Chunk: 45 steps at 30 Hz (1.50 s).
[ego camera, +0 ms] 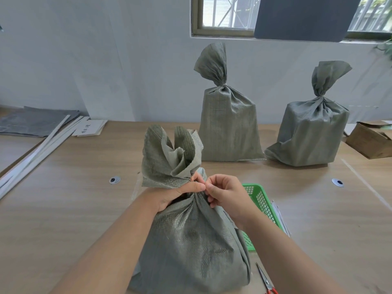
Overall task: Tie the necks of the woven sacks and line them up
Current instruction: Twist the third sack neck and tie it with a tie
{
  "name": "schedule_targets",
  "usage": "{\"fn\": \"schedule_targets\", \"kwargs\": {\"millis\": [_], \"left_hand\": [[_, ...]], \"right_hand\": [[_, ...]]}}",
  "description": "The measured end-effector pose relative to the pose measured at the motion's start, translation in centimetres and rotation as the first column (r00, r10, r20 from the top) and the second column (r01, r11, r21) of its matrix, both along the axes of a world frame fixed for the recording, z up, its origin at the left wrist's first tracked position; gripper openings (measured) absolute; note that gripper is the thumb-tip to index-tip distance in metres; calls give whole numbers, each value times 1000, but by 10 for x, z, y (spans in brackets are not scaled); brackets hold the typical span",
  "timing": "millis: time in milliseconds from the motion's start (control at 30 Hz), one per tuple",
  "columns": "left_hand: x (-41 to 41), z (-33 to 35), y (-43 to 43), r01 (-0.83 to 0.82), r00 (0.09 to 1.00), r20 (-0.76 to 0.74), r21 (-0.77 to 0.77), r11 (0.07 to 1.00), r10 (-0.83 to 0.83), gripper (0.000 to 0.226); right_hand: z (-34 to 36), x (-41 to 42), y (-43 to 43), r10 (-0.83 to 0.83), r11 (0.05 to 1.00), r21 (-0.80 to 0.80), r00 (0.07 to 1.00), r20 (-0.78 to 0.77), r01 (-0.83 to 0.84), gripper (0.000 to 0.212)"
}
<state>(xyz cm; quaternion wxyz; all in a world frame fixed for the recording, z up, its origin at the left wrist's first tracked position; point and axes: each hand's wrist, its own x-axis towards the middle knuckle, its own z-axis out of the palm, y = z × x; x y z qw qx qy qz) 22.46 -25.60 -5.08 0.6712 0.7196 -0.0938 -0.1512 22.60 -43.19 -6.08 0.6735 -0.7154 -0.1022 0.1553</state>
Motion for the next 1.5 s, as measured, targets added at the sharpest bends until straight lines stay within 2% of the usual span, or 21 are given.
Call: {"fn": "schedule_targets", "kwargs": {"millis": [67, 200, 400, 567, 633, 700, 833, 900, 1033, 1100, 1167, 1233, 1333, 1433, 1500], "left_hand": [[2, -2, 2, 14, 1000, -4, 20, 1000, -14, 27], [2, -4, 7, 27, 1000, -3, 34, 999, -26, 14], [5, -5, 10, 48, 999, 20, 70, 996, -49, 22], [2, 0, 12, 76, 996, -58, 68, 995, -72, 15], [1, 0, 13, 33, 998, -53, 65, 997, -30, 14], [-1, 0, 13, 0, 999, -46, 57, 998, 3, 11], [-3, 1, 11, -120, 986, -111, 71, 990, 127, 22], [-4, -1, 11, -150, 976, -150, 51, 987, 156, 25], [-6, -1, 12, -169, 971, -165, 42, 985, 173, 32], [-6, -2, 11, -180, 973, -137, 45, 983, 184, 36], [-7, -2, 10, -182, 975, -124, 27, 983, 184, 41], [-7, -2, 11, -156, 980, -121, 39, 987, 160, 42], [-5, 1, 10, -96, 988, -107, 123, 988, 110, 37], [-5, 5, 8, -73, 992, -81, 225, 972, 93, 42], [-4, 5, 10, -83, 992, -71, 275, 958, 107, 34]], "right_hand": [[-1, -1, 1, -1, 1000, -14, 1000, -4, 1, 24], [0, -1, 0, -21, 999, -36, 1000, 2, 21, 28], [-1, 3, -2, -68, 992, -99, 997, 45, 72, 28], [-6, 7, -9, -89, 992, -89, 996, 18, 90, 26], [-7, 8, -9, -88, 985, -142, 994, 63, 96, 20], [-5, 10, -10, -38, 964, -252, 978, 203, 89, 14], [1, 12, -6, 193, 885, -461, 855, 481, 59, 10], [2, 15, -5, 291, 839, -538, 770, 567, 79, 17], [5, 21, -6, 464, 720, -684, 649, 603, 120, 19], [5, 23, -5, 505, 678, -721, 623, 598, 143, 18], [7, 24, -4, 515, 680, -720, 610, 602, 136, 13], [9, 24, -4, 516, 702, -704, 603, 609, 110, 17], [10, 24, -5, 472, 754, -651, 622, 624, 81, 27], [9, 26, -5, 439, 786, -616, 650, 620, 57, 27], [8, 27, -8, 422, 799, -600, 674, 606, 38, 21]]}}
